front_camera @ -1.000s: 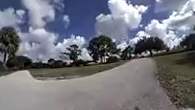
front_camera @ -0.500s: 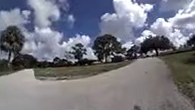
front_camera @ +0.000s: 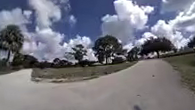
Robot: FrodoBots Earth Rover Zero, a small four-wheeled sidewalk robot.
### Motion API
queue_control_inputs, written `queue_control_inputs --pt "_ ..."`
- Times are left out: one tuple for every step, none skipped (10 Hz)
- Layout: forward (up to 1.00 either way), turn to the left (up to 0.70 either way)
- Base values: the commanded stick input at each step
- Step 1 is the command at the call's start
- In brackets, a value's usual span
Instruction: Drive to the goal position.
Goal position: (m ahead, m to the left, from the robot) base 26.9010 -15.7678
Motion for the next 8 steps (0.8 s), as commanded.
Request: queue_control_inputs --pt "0.7 -0.35" --pt "0.7 -0.35" --pt "0.7 -0.35" --pt "0.7 -0.35" --pt "0.7 -0.35" --pt "0.7 -0.35" --pt "0.7 -0.26" --pt "0.7 0.0"
